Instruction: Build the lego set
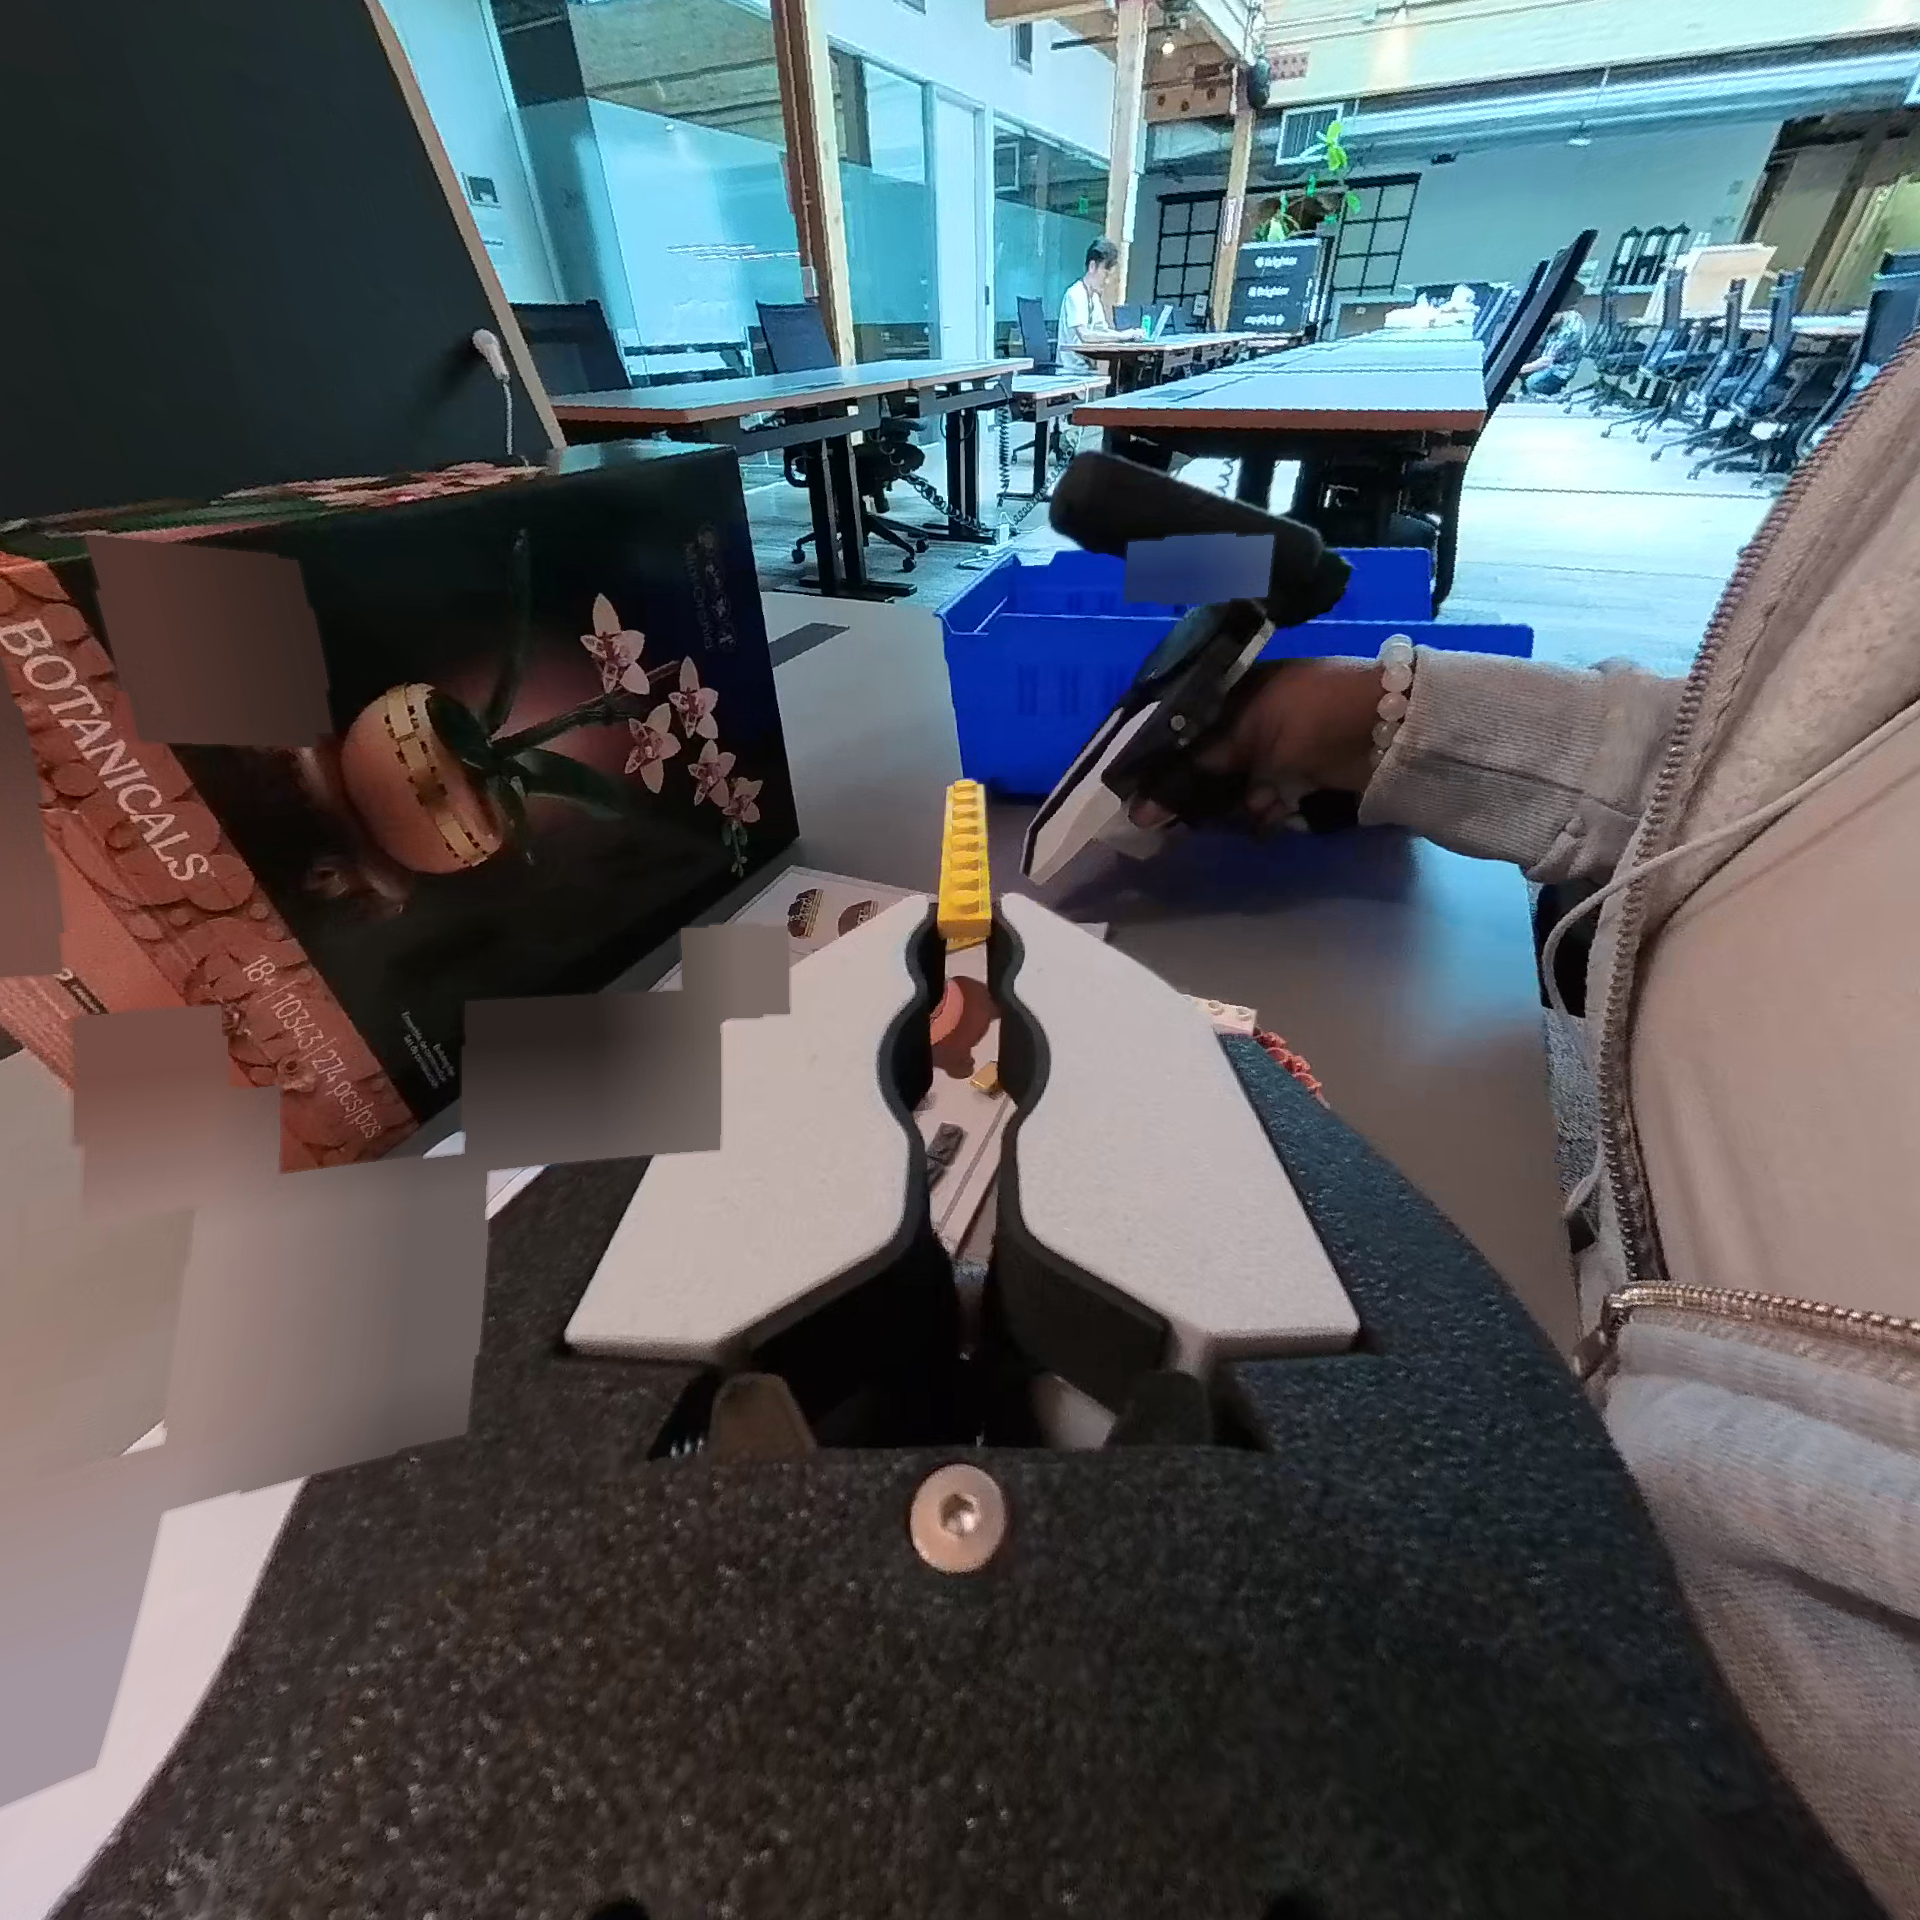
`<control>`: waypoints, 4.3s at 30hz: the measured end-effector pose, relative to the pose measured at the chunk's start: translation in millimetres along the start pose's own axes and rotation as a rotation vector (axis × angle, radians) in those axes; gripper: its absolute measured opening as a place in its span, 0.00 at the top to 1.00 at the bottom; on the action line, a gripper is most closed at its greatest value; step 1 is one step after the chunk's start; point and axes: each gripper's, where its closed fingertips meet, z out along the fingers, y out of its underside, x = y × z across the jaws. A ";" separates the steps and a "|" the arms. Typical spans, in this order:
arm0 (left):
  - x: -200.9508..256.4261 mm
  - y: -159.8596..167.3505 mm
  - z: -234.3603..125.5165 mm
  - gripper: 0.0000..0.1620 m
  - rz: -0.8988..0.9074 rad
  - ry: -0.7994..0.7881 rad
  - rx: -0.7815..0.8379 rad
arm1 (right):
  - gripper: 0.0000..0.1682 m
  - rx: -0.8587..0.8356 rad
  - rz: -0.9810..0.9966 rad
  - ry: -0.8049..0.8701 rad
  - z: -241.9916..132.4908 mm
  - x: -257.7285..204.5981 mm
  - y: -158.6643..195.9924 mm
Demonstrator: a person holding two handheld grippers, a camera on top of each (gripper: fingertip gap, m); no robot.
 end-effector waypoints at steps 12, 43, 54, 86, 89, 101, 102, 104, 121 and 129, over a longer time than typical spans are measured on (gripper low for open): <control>-3.2 3.1 2.3 0.96 0.002 0.008 -0.002 | 0.96 -0.094 -0.722 0.263 2.0 -3.1 11.8; -10.8 0.8 -6.6 0.96 0.008 0.002 0.025 | 0.96 -0.153 -0.765 0.140 14.8 -9.1 -5.2; -13.8 2.5 -14.0 0.96 0.016 -0.030 0.023 | 0.97 -0.189 -0.907 0.197 30.3 1.3 -2.3; -18.3 22.1 -29.9 0.96 0.010 -0.064 0.012 | 1.00 -0.221 -0.746 0.115 40.7 -3.0 -7.2; -16.4 21.3 -29.9 0.96 0.016 -0.050 0.023 | 1.00 -0.152 -0.564 -0.017 38.1 -16.5 -19.4; 25.7 10.5 -39.5 0.96 0.115 0.209 0.102 | 1.00 -0.064 -0.343 -0.671 2.9 -143.8 -69.8; 29.4 9.9 -39.1 0.96 0.148 0.228 0.096 | 1.00 -0.088 -0.371 -0.692 4.3 -151.8 -69.3; 31.5 8.7 -36.2 0.96 0.198 0.240 0.082 | 1.00 -0.133 -0.421 -0.727 7.6 -165.4 -68.0; 41.9 16.1 -17.5 0.96 0.536 0.259 0.026 | 1.00 -0.548 -0.473 -0.957 16.4 -224.3 -41.4; 34.1 9.6 -12.9 0.96 0.526 0.182 0.075 | 1.00 -0.428 -0.545 -0.983 14.2 -232.6 -51.6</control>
